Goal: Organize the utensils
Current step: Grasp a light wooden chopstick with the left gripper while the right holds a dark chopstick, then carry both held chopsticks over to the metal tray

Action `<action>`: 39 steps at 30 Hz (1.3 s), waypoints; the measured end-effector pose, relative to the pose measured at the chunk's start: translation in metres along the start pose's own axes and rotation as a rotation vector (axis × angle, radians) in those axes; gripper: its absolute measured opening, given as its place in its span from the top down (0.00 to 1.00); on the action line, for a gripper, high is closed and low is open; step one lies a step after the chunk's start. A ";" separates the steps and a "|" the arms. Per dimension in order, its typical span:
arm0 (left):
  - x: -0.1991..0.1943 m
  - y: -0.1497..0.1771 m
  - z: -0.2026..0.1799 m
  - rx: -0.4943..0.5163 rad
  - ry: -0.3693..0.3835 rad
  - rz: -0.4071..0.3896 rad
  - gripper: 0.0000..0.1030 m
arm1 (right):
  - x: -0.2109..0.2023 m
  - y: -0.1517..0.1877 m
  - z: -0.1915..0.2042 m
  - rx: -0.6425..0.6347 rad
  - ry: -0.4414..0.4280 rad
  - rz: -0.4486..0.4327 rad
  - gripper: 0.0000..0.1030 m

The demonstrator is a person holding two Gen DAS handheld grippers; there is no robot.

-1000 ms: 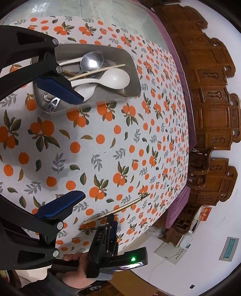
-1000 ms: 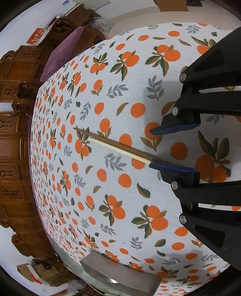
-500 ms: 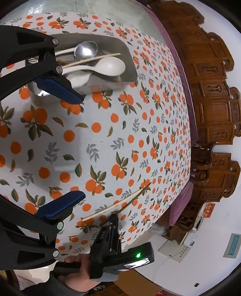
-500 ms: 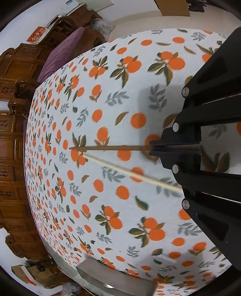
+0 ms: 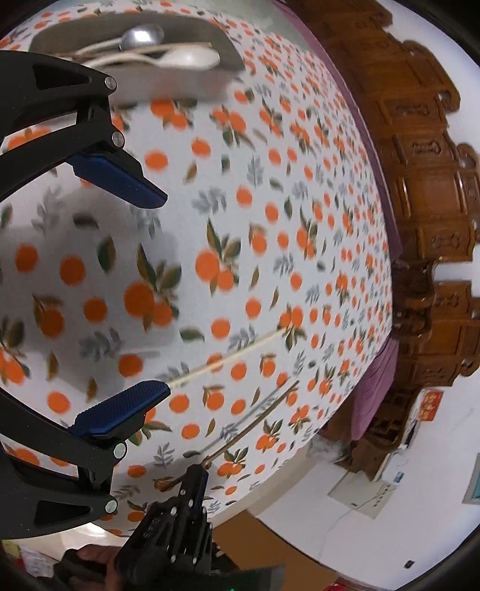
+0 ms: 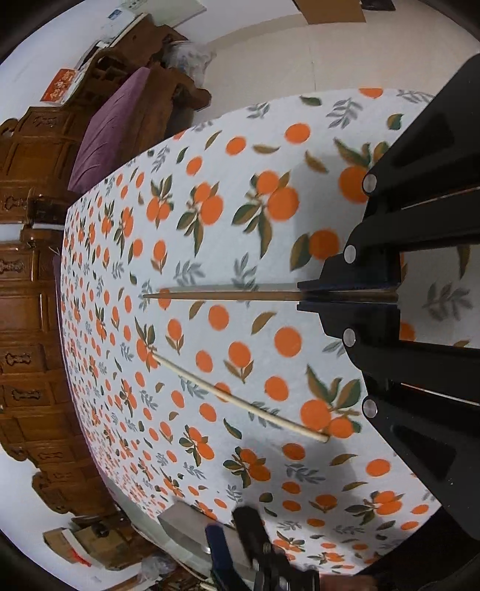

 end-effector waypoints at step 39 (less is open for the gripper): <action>0.018 -0.003 -0.014 0.054 0.031 0.064 0.96 | -0.029 0.000 0.036 -0.057 -0.054 -0.041 0.95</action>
Point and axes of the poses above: each gripper's, at about its wrist camera, not at the fingertips, and x roughly the way its jaws point, z to its left, y to its underside, the point moved 5 cm from there along x, roughly the way its jaws point, and after that the axes turned 4 degrees about -z, right-handed, at the moved point
